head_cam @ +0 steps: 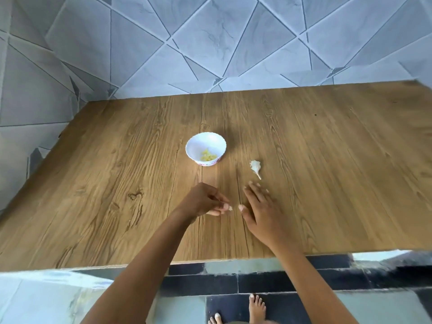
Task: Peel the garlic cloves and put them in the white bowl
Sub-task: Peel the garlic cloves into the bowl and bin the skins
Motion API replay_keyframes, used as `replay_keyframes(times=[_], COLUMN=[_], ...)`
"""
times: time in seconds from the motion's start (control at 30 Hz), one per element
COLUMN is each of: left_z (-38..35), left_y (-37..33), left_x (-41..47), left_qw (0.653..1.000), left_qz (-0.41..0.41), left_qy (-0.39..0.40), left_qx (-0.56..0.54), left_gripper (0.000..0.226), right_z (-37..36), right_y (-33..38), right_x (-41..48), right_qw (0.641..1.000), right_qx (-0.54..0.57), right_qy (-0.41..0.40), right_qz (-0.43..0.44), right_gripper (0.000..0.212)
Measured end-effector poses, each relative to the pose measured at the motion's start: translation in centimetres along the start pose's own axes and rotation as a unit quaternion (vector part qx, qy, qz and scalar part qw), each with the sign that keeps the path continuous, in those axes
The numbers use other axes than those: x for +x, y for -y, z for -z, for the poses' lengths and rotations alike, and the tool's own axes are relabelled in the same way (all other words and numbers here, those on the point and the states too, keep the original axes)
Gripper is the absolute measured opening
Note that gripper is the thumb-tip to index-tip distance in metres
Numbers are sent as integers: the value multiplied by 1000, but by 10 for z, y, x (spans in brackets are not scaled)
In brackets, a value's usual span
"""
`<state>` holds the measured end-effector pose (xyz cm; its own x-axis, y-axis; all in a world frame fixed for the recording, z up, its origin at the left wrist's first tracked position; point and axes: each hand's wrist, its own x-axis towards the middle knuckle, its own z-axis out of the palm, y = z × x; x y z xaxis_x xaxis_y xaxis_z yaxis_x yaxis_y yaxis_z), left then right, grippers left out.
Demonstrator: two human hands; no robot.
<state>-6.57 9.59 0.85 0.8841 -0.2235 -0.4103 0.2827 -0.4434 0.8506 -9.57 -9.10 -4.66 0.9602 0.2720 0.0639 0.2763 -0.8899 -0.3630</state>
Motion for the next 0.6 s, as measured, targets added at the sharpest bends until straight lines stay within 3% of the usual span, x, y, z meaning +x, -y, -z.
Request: replay_keyframes(times=[0.17,0.37,0.5,0.6], left_z=[-1,-9,-10,-5], left_y=[-4,-12,-7,4], left_x=[12,14,8,1], left_qw=[994,984,985,999], left_qz=[24,13,-7,-5], left_qy=[1,-15,-46,-32], left_qx=[106,176,169,22], left_gripper=[4,11,6,8], right_z=[2,6,0,-2], right_y=[1,2,-1,-6], right_x=[-3,-3,0,2], right_qw=[1000,1000,998,985], right_qx=[9,6,37,143], right_qy=[-10,-26,-46,-96], right_qz=[-6,-8,8,23], right_gripper=[76,55,53,47])
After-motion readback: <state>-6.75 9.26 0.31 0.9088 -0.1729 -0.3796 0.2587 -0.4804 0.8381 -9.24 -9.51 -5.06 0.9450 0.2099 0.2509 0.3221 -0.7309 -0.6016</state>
